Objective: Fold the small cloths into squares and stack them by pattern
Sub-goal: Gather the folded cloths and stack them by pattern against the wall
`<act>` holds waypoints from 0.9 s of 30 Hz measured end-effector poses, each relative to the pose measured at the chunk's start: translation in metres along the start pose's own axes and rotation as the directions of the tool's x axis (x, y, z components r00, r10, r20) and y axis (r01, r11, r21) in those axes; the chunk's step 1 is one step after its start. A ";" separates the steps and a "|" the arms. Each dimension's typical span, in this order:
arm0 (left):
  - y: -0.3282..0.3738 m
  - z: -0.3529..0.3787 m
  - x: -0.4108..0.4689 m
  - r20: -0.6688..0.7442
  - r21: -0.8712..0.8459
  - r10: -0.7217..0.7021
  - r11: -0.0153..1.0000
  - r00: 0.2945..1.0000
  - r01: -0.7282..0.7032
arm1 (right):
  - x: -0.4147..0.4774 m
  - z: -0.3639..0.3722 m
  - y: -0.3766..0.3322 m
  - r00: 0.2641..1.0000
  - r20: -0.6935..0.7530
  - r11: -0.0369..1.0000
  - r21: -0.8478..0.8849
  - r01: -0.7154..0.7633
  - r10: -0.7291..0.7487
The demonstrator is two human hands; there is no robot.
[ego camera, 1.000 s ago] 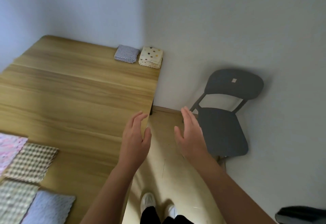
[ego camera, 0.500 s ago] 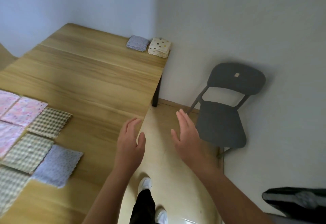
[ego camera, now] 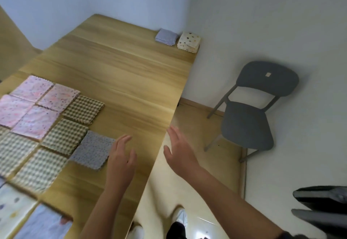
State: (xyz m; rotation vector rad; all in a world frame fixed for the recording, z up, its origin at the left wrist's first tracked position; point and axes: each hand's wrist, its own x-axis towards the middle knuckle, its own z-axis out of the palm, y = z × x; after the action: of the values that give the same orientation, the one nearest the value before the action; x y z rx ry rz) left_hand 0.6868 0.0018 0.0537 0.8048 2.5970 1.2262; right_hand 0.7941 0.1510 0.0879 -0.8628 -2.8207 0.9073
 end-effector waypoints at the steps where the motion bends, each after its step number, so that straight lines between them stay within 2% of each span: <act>1: -0.014 -0.006 -0.002 0.012 0.007 -0.032 0.999 0.999 0.032 | 0.001 0.011 -0.008 1.000 0.017 1.000 -0.008 0.006 -0.006; 4: -0.061 -0.029 -0.007 0.051 0.091 -0.087 0.992 0.995 0.082 | -0.002 0.048 -0.035 0.997 0.081 0.999 -0.032 -0.002 0.004; 9: -0.123 -0.047 0.018 0.178 0.371 -0.109 0.928 0.978 0.036 | -0.012 0.104 -0.063 0.980 0.169 0.994 -0.063 -0.094 0.104; 11: -0.141 -0.048 0.032 0.266 0.469 -0.138 0.883 0.954 -0.003 | -0.018 0.118 -0.066 0.967 0.212 0.988 -0.093 -0.124 0.142; 15: -0.156 -0.048 0.039 0.440 0.573 -0.250 0.818 0.862 -0.056 | -0.033 0.129 -0.070 0.954 0.224 0.979 -0.083 -0.184 0.199; 23: -0.142 -0.030 -0.024 0.570 0.489 -0.075 0.831 0.818 -0.265 | -0.065 0.139 -0.051 0.896 0.225 0.923 -0.040 -0.383 0.382; 25: -0.136 -0.026 -0.045 0.625 0.418 0.002 0.844 0.781 -0.336 | -0.075 0.145 -0.046 0.872 0.237 0.900 -0.017 -0.436 0.428; 27: -0.130 -0.026 -0.061 0.662 0.297 0.068 0.891 0.747 -0.344 | -0.084 0.154 -0.041 0.840 0.248 0.862 0.039 -0.506 0.482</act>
State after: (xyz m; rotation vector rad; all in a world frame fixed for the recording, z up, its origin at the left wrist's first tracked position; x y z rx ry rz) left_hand 0.6767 -0.1157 -0.0329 1.3461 2.2114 0.3086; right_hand 0.8110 -0.0011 -0.0069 -1.6178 -2.7358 1.2727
